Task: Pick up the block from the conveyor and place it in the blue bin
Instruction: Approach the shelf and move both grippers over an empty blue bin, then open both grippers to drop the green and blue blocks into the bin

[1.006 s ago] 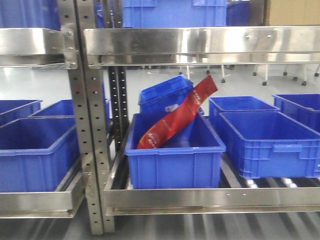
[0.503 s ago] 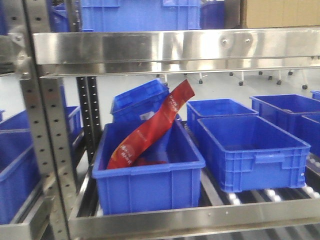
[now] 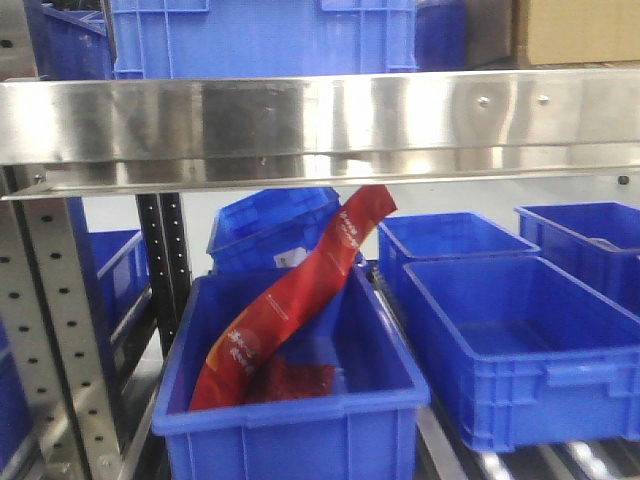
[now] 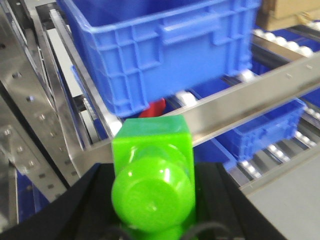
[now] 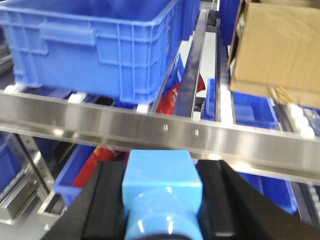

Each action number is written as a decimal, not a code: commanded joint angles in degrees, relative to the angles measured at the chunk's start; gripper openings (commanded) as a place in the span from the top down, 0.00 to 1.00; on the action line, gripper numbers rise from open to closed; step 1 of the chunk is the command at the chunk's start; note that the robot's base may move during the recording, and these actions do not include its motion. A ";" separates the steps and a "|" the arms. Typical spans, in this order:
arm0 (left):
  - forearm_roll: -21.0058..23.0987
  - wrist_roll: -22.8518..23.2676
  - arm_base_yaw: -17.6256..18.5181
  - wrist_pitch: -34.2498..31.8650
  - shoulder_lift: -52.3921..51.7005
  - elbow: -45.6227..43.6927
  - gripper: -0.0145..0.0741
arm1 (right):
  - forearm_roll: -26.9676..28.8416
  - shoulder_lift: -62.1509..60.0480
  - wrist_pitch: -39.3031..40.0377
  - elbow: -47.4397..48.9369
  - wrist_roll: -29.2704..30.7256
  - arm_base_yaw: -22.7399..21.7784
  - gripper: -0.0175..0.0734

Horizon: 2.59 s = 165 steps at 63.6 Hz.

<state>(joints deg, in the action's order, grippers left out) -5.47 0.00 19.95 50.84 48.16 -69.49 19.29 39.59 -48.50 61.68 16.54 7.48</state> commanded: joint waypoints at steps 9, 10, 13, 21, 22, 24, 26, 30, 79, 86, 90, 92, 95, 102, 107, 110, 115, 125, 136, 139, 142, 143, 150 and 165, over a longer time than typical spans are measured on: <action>-0.14 0.71 0.33 -0.98 -0.27 0.04 0.96 | -0.09 -0.18 0.92 0.47 0.02 -0.40 0.99; -0.14 0.71 0.33 -0.98 -0.27 0.04 0.96 | -0.09 -0.18 0.92 0.47 0.02 -0.40 0.99; -0.14 0.71 0.33 -0.98 -0.27 0.04 0.96 | -0.09 -0.18 0.92 0.47 0.02 -0.40 0.99; -0.14 0.71 0.33 -0.98 -0.27 0.04 0.96 | -0.09 -0.18 0.92 0.47 0.02 -0.40 0.99; -0.14 0.71 0.33 -0.98 -0.27 0.04 0.96 | -0.09 -0.18 0.92 0.47 0.02 -0.40 0.99; -0.14 0.71 0.33 -0.98 -0.27 0.04 0.96 | -0.09 -0.18 0.92 0.47 0.02 -0.40 0.99; -0.14 0.71 0.33 -0.98 -0.27 0.04 0.96 | -0.09 -0.18 0.92 0.47 0.02 -0.40 0.99; -0.14 0.71 0.33 -0.98 -0.27 0.04 0.96 | -0.09 -0.18 0.92 0.47 0.02 -0.40 0.99; -0.12 0.71 0.33 -0.98 -0.16 0.04 0.96 | -0.09 -0.18 0.92 0.47 0.02 -0.40 0.99; -0.12 0.71 0.33 -0.98 -0.16 0.04 0.96 | -0.09 -0.18 0.92 0.47 0.02 -0.40 0.99; -0.12 0.71 0.33 -0.98 -0.16 0.04 0.96 | -0.09 -0.18 0.92 0.47 0.02 -0.40 0.99; -0.12 0.71 0.33 -0.98 -0.16 0.04 0.96 | -0.09 -0.18 0.92 0.47 0.02 -0.40 0.99; -0.12 0.71 0.33 -0.98 -0.16 0.04 0.96 | -0.09 -0.18 0.92 0.47 0.02 -0.40 0.99; -0.12 0.71 0.33 -0.98 -0.16 0.04 0.96 | -0.09 -0.18 0.92 0.47 0.02 -0.40 0.99; -0.12 0.71 0.33 -0.98 -0.16 0.04 0.96 | -0.09 -0.18 0.92 0.47 0.02 -0.40 0.99; -0.12 0.71 0.33 -0.98 -0.16 0.04 0.96 | -0.09 -0.18 0.92 0.47 0.02 -0.40 0.99; -0.12 0.71 0.33 -0.98 -0.16 0.04 0.96 | -0.09 -0.18 0.92 0.47 0.02 -0.40 0.99; -0.12 0.71 0.33 -0.98 -0.16 0.04 0.96 | -0.09 -0.18 0.92 0.47 0.02 -0.40 0.99; -0.12 0.71 0.33 -0.98 -0.16 0.04 0.96 | -0.09 -0.18 0.92 0.47 0.02 -0.40 0.99; -0.12 0.71 0.33 -1.11 -0.16 0.04 0.96 | -0.09 -0.18 0.92 0.47 0.02 -0.40 0.99; -0.12 0.71 0.33 -1.27 -0.16 0.04 0.96 | -0.09 -0.18 0.92 0.47 0.02 -0.40 0.99; -0.12 0.71 0.33 -1.31 -0.16 0.04 0.96 | -0.09 -0.18 0.92 0.47 0.02 -0.40 0.99; -0.12 0.71 0.33 -2.23 0.31 0.04 0.96 | 0.49 -0.19 2.30 0.47 0.02 -0.40 0.99; 0.78 0.00 5.31 -3.83 7.10 -5.25 0.96 | 2.91 2.95 5.27 4.41 0.97 2.40 0.99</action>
<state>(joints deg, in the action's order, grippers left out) -5.37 0.00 22.23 49.56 52.06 -71.71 20.99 40.44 -45.82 63.59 16.75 8.28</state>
